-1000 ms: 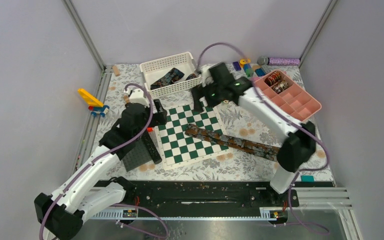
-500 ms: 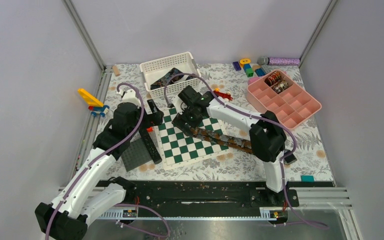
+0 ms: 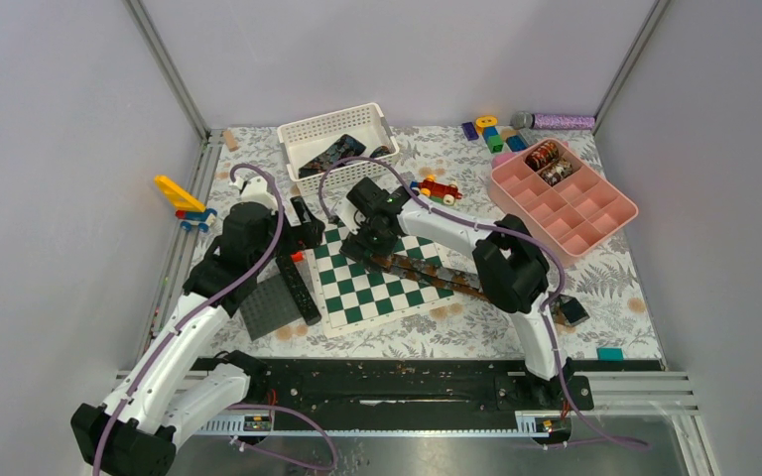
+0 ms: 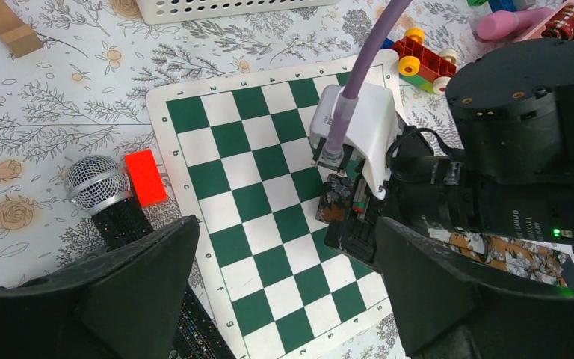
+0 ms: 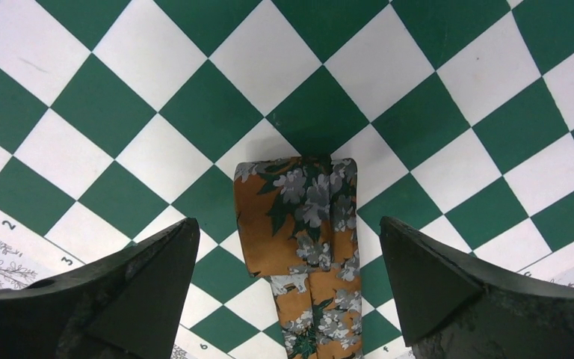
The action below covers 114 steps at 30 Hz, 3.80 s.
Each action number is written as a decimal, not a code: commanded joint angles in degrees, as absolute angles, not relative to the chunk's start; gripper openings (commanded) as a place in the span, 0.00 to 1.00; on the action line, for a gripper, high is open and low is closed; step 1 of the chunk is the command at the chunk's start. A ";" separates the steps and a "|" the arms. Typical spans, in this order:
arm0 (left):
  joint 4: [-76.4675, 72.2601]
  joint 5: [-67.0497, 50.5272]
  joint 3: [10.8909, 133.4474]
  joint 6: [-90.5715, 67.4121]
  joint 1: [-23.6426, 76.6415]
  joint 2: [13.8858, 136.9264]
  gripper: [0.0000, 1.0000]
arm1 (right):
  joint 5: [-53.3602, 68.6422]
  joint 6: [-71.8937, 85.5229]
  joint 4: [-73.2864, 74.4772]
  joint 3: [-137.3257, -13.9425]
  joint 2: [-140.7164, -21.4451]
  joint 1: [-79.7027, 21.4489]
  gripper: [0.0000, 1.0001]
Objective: Roll the ties
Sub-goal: Roll the tie at the center of the board.
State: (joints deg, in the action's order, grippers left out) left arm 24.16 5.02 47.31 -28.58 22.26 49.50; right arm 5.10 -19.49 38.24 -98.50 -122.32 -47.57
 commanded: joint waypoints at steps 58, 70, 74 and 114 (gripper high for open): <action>20.82 0.50 48.25 -30.34 19.12 51.96 0.94 | 4.59 0.27 29.81 -96.98 -108.05 -45.54 0.88; 2.01 -8.55 41.39 -34.77 20.84 58.38 0.92 | 9.58 44.43 10.30 -66.49 -92.08 -37.83 0.61; -5.25 -7.65 37.52 -36.43 22.41 61.20 0.91 | 12.23 50.52 3.77 -60.70 -92.67 -37.98 0.59; -23.00 -11.54 30.72 -37.33 26.49 80.71 0.73 | 11.56 53.84 -0.36 -58.72 -103.30 -38.22 0.31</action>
State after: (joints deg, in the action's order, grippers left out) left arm -17.96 -9.21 31.24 -37.56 25.91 79.24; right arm 14.15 55.59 -1.83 -57.91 -102.52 -37.76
